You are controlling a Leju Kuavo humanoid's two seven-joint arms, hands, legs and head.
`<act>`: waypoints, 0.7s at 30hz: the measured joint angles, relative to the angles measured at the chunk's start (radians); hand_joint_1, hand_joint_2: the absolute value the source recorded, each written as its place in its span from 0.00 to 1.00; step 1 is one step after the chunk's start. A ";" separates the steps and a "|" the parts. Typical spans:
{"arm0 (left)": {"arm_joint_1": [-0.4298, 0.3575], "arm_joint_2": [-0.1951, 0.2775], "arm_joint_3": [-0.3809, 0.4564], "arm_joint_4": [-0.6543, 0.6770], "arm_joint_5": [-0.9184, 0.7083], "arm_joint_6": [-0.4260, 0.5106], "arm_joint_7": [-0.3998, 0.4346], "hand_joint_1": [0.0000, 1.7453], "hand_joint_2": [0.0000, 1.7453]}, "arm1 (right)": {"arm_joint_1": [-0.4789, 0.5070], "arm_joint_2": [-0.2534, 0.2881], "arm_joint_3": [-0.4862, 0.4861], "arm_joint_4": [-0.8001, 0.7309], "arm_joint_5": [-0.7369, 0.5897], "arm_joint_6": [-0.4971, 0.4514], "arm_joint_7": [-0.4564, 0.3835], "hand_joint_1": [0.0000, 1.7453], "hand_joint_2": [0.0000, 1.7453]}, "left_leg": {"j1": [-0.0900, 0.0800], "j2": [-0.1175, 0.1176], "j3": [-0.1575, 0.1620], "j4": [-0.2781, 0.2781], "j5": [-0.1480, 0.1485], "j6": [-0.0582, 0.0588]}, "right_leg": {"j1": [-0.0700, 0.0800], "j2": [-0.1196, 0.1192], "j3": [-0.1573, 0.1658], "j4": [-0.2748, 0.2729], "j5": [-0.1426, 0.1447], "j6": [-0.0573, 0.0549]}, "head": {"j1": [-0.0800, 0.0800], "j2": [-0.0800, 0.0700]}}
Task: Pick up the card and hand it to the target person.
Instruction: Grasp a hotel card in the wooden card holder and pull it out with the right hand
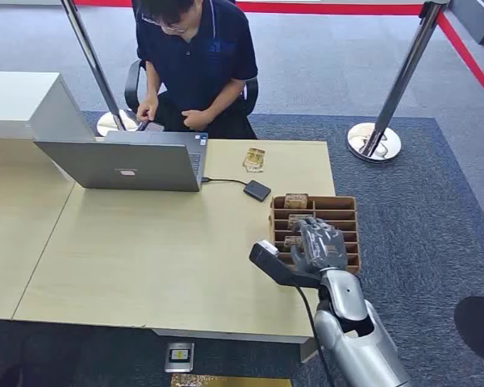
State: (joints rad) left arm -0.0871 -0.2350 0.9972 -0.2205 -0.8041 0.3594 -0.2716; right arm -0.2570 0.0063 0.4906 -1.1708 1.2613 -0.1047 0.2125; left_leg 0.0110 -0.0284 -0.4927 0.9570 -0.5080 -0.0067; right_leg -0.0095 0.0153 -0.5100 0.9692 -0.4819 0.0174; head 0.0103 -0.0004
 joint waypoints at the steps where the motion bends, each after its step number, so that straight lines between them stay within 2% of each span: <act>1: 0.000 0.000 0.000 0.000 -0.001 0.000 0.000 0.00 0.00 | 0.000 0.001 0.000 0.002 0.000 0.000 0.000 0.49 1.00 | 0.000 0.000 0.000 0.000 0.000 0.000 | 0.000 0.000 0.000 0.000 0.000 0.000 | 0.000 0.000; 21: 0.000 0.000 0.000 0.000 -0.009 0.002 0.006 0.00 0.00 | -0.014 0.018 0.000 0.060 0.002 -0.030 -0.012 0.53 1.00 | 0.000 0.000 0.001 0.000 0.000 0.000 | 0.000 0.000 0.000 0.000 0.000 0.000 | 0.000 0.000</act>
State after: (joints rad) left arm -0.0874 -0.2350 0.9972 -0.2203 -0.8134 0.3615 -0.2659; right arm -0.2706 0.0248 0.4906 -1.1105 1.2633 -0.1343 0.2001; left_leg 0.0110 -0.0283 -0.4922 0.9570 -0.5079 -0.0068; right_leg -0.0095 0.0153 -0.5097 0.9691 -0.4818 0.0174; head 0.0103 -0.0004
